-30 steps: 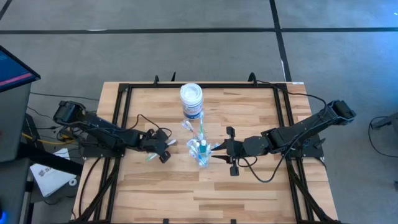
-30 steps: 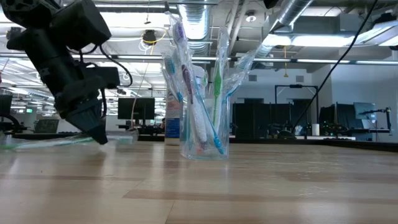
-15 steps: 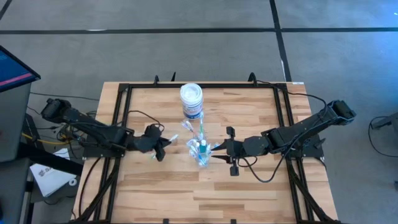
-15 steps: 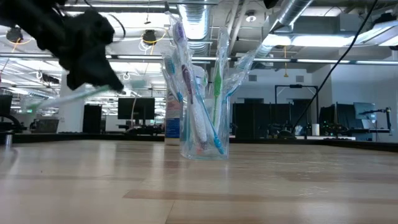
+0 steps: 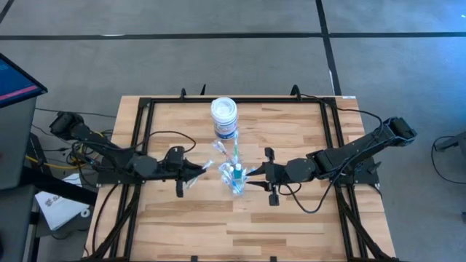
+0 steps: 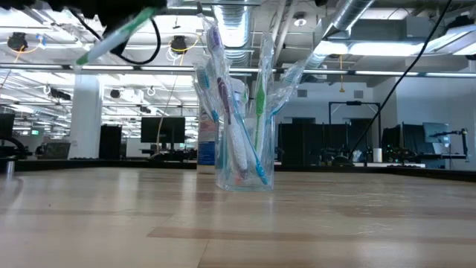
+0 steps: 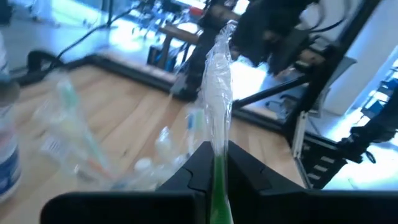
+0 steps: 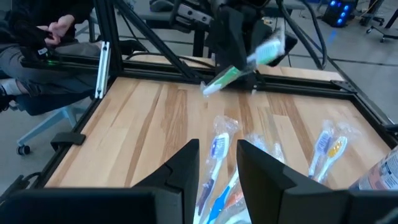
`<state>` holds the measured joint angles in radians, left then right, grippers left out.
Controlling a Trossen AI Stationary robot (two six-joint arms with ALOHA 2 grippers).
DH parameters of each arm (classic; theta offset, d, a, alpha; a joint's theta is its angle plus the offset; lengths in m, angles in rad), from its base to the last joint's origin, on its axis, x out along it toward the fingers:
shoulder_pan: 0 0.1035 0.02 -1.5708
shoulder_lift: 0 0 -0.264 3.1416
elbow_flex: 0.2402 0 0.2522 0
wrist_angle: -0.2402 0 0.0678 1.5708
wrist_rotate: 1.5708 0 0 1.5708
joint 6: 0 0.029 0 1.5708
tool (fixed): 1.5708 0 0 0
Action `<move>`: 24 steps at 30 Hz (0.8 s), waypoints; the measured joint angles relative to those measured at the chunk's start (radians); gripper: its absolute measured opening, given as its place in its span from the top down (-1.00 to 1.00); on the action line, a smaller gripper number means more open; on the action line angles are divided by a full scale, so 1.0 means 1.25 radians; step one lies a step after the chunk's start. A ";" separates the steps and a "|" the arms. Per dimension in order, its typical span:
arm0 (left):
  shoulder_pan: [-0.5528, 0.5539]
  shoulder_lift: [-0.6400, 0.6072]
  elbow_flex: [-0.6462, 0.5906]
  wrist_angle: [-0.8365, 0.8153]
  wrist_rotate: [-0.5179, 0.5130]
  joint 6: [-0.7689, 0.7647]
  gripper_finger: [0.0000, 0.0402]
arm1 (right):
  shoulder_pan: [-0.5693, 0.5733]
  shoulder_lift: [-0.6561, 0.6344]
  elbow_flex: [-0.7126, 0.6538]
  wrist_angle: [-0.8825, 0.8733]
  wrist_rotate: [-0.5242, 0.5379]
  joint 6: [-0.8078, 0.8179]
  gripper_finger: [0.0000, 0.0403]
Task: Pick & Place toothbrushing station
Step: Put the green toothbrush into the Transparent organizer
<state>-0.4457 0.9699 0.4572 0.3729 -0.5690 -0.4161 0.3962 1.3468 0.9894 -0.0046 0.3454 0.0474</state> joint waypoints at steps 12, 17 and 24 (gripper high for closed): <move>-0.021 0.077 0.000 0.246 0.000 0.170 0.89 | -0.042 0.000 0.000 0.100 -0.003 -0.002 0.52; -0.021 0.136 0.000 0.344 0.000 0.208 0.92 | -0.047 0.000 0.000 0.142 -0.004 -0.002 0.52; -0.012 0.211 0.000 0.446 0.008 0.217 0.85 | -0.047 0.000 0.000 0.168 -0.006 -0.002 0.52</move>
<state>-0.4607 1.2335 0.4572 0.9310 -0.5594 -0.1454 0.3374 1.3472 0.9894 0.2053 0.3374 0.0452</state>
